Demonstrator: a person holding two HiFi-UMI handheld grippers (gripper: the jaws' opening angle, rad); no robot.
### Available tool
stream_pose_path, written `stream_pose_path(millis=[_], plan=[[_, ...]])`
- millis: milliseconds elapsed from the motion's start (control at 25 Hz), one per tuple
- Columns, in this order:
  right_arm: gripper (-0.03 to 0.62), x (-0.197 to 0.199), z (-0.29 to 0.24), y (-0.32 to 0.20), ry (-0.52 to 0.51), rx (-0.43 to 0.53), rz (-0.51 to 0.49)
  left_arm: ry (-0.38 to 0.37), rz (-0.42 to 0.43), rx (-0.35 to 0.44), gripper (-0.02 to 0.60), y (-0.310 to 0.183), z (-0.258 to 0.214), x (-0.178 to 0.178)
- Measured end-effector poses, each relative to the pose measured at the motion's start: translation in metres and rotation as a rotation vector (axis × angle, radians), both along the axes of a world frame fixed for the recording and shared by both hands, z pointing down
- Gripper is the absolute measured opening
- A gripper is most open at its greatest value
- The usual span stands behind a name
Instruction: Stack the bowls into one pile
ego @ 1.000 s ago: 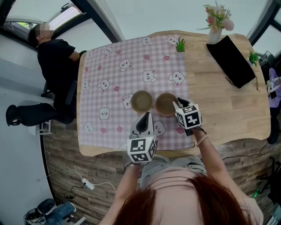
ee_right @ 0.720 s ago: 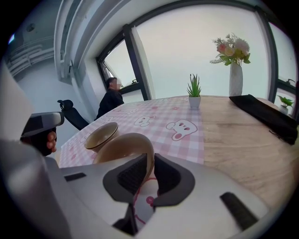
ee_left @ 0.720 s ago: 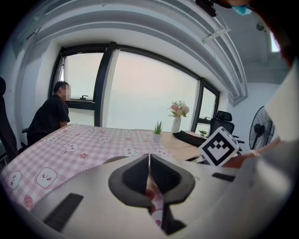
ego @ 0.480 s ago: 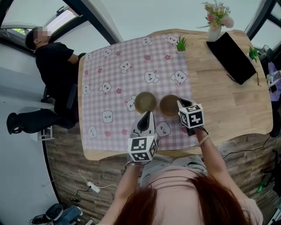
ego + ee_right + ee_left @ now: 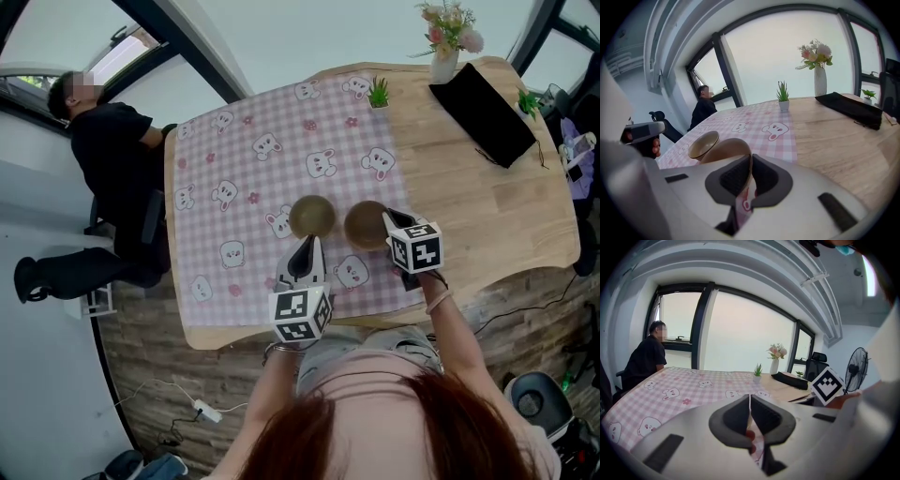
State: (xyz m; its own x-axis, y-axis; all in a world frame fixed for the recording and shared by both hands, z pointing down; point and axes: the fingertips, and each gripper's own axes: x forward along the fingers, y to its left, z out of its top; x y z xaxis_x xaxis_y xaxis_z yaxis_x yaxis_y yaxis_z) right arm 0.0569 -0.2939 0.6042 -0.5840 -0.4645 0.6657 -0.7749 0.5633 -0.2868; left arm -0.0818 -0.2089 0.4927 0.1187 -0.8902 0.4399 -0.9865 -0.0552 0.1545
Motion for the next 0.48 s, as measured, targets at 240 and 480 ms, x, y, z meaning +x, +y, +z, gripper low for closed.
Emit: stream_pose_path(millis=[240, 480], plan=[[0.014, 0.001, -0.012, 0.010, -0.010, 0.020, 0.047, -0.005, 0.032, 0.014, 0.015, 0.003, -0.005, -0.008], [0.014, -0.004, -0.024, 0.019, -0.023, 0.035, 0.083, -0.005, 0.053, 0.024, 0.015, 0.006, -0.010, -0.019]])
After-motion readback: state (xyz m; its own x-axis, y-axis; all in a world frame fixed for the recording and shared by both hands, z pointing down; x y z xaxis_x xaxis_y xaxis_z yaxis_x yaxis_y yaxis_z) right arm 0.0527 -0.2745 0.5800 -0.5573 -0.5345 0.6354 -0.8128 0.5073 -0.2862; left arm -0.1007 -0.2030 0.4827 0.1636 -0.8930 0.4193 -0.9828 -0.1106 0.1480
